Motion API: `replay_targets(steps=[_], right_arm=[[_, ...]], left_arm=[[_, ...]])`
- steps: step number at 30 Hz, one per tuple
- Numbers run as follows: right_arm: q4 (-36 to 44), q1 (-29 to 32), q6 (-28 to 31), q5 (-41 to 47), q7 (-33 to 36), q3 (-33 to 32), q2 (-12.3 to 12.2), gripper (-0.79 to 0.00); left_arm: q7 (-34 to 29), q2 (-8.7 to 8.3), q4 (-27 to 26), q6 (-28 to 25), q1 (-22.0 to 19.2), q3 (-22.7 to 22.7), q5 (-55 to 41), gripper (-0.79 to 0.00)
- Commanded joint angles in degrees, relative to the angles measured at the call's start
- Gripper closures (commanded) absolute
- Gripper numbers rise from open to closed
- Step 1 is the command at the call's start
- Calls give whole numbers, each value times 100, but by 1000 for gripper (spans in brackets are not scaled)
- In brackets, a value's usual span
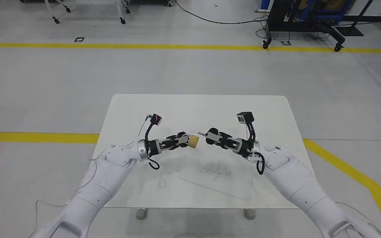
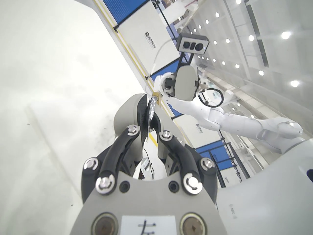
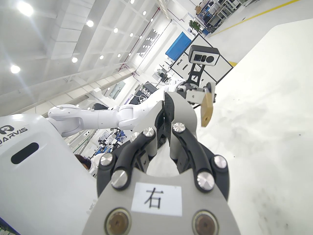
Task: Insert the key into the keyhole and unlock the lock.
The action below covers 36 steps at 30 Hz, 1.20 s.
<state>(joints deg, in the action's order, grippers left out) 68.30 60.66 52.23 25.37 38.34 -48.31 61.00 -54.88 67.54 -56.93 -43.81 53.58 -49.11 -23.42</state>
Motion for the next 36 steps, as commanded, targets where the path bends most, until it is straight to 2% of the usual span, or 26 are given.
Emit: replay_targets(steps=[1,5,16,22,25,29,33,36], right_arm=[[-5,-1,-3,-158,-185,31,41,0],[1,4,-27,-384,-333,113,114,0],[-87,-75,-102,-705,-270,231,238,0],[-169,-29,10,-583,-539,62,264,0],[-236,-31,-22,-414,-439,21,269,0],[-393,-110,-193,-606,-429,44,309,0],[-367,-117,-180,-767,-441,120,365,0],[-277,-81,-63,-525,-219,182,392,0]], left_arm=[[-421,39,100,29,-84,103,-248,0],[-750,107,200,190,-212,265,-611,0],[-677,130,360,117,-355,463,-699,0],[-636,94,274,75,-371,544,-672,0],[-559,66,267,-1,-370,574,-586,0],[-534,36,258,-26,-383,599,-659,0],[-496,6,300,-64,-379,572,-823,0],[-493,-13,350,-67,-386,548,-923,0]])
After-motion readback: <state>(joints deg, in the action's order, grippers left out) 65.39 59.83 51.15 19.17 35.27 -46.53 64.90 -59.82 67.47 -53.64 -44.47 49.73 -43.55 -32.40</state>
